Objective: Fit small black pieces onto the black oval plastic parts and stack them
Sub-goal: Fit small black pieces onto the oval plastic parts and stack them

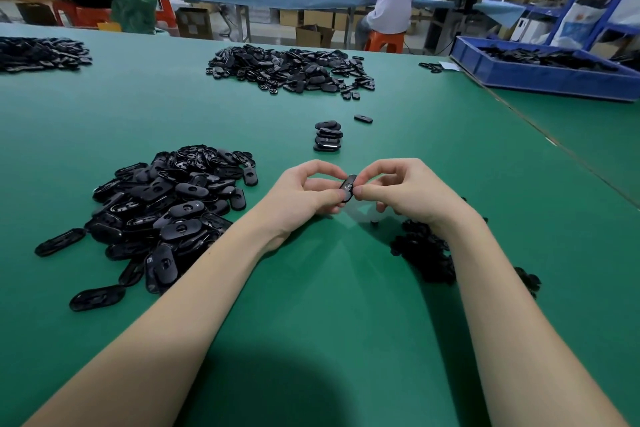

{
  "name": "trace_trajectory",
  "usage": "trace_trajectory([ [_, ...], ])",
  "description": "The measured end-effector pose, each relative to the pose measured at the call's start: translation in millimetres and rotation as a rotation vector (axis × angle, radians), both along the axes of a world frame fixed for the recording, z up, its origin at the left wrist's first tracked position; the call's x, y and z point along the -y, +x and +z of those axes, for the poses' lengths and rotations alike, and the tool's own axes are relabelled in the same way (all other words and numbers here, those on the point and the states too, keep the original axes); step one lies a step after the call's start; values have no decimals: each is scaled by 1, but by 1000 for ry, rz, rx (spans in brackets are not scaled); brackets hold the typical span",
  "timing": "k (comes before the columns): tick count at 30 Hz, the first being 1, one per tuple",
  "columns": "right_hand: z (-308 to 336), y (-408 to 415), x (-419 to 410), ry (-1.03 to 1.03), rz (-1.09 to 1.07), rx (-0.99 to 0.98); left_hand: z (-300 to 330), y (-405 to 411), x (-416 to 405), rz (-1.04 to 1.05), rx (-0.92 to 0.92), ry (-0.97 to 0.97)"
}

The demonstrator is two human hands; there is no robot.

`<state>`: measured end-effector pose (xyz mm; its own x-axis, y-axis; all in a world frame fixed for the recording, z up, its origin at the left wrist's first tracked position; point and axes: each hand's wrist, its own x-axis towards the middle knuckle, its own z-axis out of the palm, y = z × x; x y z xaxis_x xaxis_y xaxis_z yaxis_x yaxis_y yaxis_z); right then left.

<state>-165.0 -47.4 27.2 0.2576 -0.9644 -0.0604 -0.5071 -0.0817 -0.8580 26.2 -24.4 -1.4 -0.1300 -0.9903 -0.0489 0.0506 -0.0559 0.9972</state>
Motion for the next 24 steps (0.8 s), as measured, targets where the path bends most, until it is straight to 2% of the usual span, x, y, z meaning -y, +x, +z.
trace_trajectory([
  [3,-2,5,2,-2,-52,2,1,-1,-1,28,-40,8],
  [11,-10,15,5,61,-218,113,0,-5,0,135,12,-40],
  [17,-8,17,3,77,-201,112,0,-2,1,151,143,-103],
  [24,-9,22,0,42,-271,86,4,-1,2,175,5,-32],
])
